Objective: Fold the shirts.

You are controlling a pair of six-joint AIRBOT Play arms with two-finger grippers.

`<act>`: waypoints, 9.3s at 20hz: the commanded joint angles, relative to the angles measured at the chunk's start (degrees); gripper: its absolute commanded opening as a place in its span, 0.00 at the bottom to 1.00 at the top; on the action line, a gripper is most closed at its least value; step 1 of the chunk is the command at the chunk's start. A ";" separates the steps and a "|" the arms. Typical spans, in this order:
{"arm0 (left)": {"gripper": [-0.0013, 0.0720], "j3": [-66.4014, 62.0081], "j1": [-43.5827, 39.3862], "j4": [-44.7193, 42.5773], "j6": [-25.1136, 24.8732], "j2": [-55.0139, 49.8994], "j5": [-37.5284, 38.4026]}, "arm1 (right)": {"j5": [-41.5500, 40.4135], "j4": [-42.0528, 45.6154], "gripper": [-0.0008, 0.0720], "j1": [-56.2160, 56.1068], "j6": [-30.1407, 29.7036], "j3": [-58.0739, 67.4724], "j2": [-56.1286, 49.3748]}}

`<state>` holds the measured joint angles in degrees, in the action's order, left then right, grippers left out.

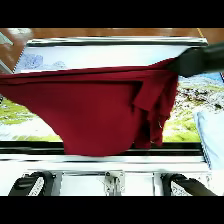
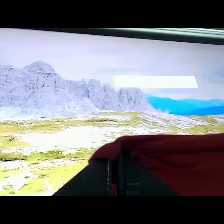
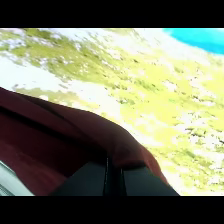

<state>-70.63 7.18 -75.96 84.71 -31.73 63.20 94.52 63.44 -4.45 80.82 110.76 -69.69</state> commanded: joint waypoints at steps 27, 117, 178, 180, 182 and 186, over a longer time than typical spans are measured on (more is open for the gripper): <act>0.93 18.95 16.24 9.20 -7.15 -42.45 6.38 | 9.77 4.07 0.66 19.19 4.81 -9.44 -31.23; 0.07 -1.07 4.57 -0.63 1.51 -54.16 -26.36 | -50.84 6.95 0.09 1.40 5.81 -6.01 -38.86; 0.07 37.42 9.62 23.54 -12.90 -43.56 5.20 | -1.79 2.89 0.88 21.73 -2.25 -33.57 -20.26; 0.07 37.35 9.62 23.54 -13.81 -42.93 5.42 | -4.70 2.93 0.88 21.73 -3.52 -40.35 -17.44; 0.07 37.33 9.62 23.54 -15.74 -41.97 5.73 | -10.03 2.40 0.88 21.73 -3.76 -47.67 -14.84; 0.07 37.24 9.62 23.58 -15.69 -40.09 5.79 | -18.75 -5.40 0.88 21.73 -5.95 -57.77 -14.12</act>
<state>-33.32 16.82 -52.49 69.69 -73.03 68.90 82.24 62.85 17.32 76.47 59.86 -84.79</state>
